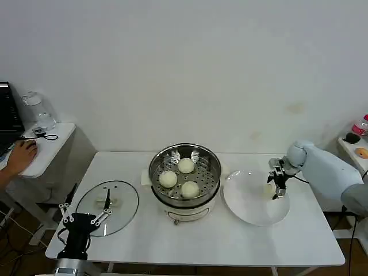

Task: Take steamed baozi put them in steamer then cover it.

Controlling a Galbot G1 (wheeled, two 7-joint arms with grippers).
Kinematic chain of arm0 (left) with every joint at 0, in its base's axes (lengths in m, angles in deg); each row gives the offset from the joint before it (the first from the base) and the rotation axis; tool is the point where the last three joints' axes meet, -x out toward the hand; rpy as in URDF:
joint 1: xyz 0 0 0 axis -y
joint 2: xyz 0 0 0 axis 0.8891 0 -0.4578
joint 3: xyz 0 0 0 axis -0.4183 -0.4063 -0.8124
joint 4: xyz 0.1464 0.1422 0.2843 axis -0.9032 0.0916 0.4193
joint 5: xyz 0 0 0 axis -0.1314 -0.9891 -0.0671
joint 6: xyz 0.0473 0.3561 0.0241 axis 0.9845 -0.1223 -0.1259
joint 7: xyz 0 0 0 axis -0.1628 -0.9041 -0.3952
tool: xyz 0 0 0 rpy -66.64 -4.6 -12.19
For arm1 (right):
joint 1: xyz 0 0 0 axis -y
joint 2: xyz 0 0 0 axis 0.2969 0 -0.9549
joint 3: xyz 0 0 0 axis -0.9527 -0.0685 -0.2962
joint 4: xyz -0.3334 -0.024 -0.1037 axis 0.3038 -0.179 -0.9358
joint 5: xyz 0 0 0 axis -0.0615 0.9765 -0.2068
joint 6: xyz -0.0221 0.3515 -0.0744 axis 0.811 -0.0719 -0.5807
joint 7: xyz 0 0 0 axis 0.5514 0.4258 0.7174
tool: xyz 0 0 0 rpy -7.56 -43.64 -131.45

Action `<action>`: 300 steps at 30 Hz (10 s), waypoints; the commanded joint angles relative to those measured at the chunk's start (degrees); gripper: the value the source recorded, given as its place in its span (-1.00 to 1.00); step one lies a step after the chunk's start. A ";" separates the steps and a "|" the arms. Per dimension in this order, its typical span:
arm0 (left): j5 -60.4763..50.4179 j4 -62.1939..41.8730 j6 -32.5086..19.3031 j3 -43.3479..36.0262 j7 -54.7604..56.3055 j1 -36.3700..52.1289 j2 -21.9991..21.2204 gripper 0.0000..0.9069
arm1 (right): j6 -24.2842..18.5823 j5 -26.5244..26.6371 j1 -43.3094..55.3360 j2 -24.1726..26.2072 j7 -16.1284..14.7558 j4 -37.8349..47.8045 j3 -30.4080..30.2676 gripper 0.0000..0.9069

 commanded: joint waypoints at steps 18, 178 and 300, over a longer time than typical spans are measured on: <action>0.06 0.41 -0.28 0.05 0.04 0.10 0.46 1.00 | 2.16 13.77 15.58 6.92 0.36 -16.94 -9.95 0.40; -55.62 -36.76 -0.99 -5.46 17.58 16.93 13.12 1.00 | -15.69 39.08 -103.50 -13.59 67.96 -67.08 105.44 1.00; -37.20 -2.79 38.47 -19.32 -1.65 29.07 35.95 -1.00 | -16.04 27.82 -107.34 -22.41 66.62 -75.67 100.05 1.00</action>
